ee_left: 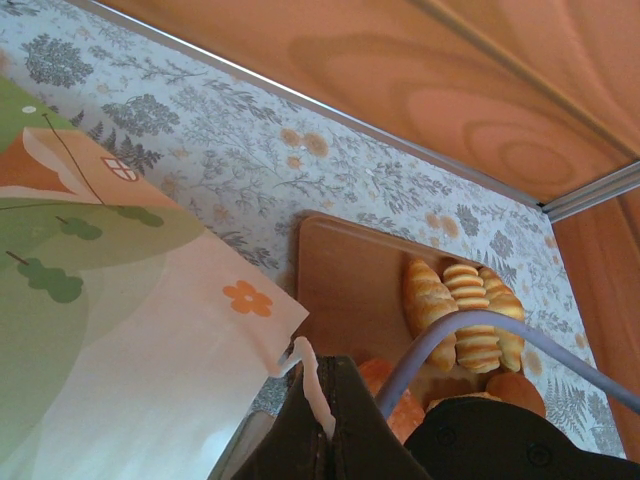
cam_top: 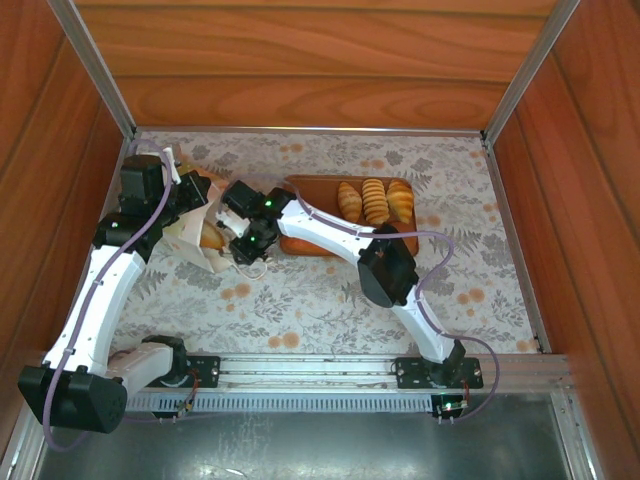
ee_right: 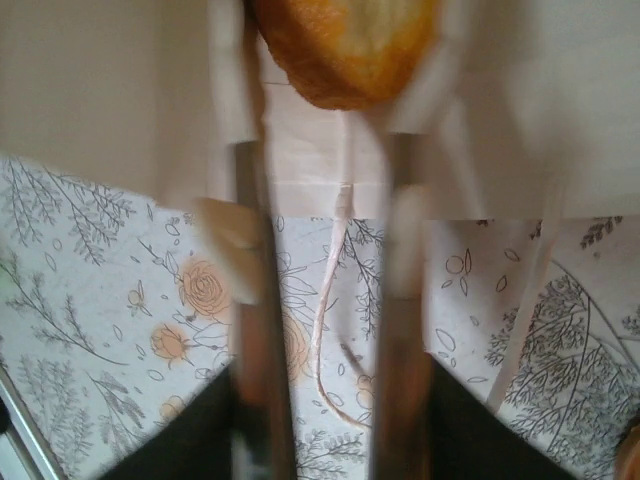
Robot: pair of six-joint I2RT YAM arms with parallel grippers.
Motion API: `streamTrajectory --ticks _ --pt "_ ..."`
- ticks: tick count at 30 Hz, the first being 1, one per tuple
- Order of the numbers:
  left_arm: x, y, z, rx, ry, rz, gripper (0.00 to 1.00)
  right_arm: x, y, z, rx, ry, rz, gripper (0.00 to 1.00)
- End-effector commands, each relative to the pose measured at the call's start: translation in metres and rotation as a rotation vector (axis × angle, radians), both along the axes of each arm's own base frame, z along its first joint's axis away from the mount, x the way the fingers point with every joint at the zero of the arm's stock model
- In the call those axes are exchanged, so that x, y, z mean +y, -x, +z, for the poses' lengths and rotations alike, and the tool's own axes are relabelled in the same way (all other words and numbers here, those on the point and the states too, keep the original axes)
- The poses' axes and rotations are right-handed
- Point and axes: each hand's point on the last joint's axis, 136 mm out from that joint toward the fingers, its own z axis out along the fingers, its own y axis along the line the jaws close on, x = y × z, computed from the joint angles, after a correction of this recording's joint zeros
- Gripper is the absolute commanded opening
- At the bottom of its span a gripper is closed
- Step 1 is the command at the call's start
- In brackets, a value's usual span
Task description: Take the fake bread out of the paper bag
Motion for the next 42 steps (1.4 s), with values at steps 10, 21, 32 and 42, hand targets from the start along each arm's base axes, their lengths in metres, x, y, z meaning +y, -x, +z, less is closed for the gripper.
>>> streamTrajectory --ticks 10,21,32,42 --pt "0.002 -0.003 0.008 -0.035 -0.014 0.009 0.0 -0.037 -0.006 0.066 -0.159 -0.041 -0.064 0.3" --pt "0.005 -0.004 0.011 -0.042 -0.013 0.03 0.0 -0.056 0.006 0.078 -0.161 -0.032 -0.039 0.31" --pt "0.006 -0.008 0.012 -0.046 -0.014 0.046 0.0 -0.081 0.026 0.093 -0.197 -0.101 0.001 0.3" --pt "0.009 -0.009 0.015 -0.062 -0.008 0.062 0.0 -0.108 0.033 0.12 -0.286 -0.129 0.018 0.31"
